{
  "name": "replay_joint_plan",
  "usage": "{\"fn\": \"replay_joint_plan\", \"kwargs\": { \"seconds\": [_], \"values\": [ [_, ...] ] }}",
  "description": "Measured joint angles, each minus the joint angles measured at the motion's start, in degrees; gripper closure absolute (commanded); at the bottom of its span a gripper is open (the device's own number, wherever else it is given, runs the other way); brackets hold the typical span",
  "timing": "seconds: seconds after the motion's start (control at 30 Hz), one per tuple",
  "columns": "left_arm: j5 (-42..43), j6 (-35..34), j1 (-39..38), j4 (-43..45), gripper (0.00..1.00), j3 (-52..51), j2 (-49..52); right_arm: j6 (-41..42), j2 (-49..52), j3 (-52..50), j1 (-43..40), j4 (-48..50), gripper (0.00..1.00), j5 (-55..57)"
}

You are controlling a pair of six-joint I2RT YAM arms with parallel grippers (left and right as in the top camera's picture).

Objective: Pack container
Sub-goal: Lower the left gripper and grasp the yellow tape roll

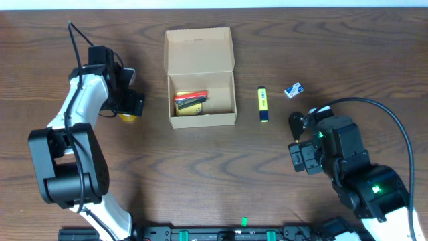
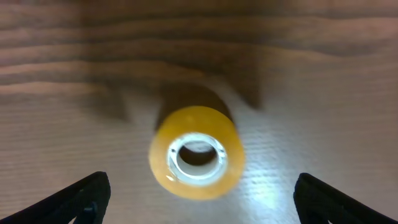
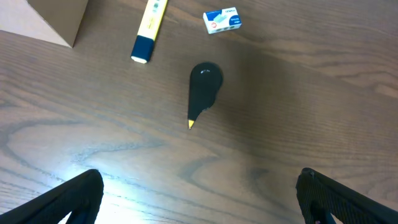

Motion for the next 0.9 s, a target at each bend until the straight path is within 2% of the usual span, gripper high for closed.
{"fn": "replay_joint_plan", "kwargs": {
  "seconds": [0.3,0.43,0.6,0.63,0.77,0.9],
  "values": [
    [-1.68,-1.97,0.0,3.48,0.05,-1.07,0.17,0.0,0.0,0.0,0.0,0.0,0.01,0.0],
    [-1.31,-2.58,0.0,4.33,0.0,-1.07,0.44,0.0,0.0,0.0,0.0,0.02,0.01,0.0],
    [-0.98,-4.2,-0.02,4.44,0.0,-1.07,3.5,0.0,0.0,0.0,0.0,0.0,0.01,0.0],
    [-0.98,-4.42,-0.02,4.44,0.05,-1.07,3.98,0.0,0.0,0.0,0.0,0.02,0.01,0.0],
    [-1.22,-5.31,-0.02,4.42,0.09,-1.09,4.68,0.0,0.0,0.0,0.0,0.02,0.01,0.0],
    [-1.73,-5.99,0.0,4.31,0.19,-1.09,4.68,0.0,0.0,0.0,0.0,0.0,0.01,0.0]
  ]
}}
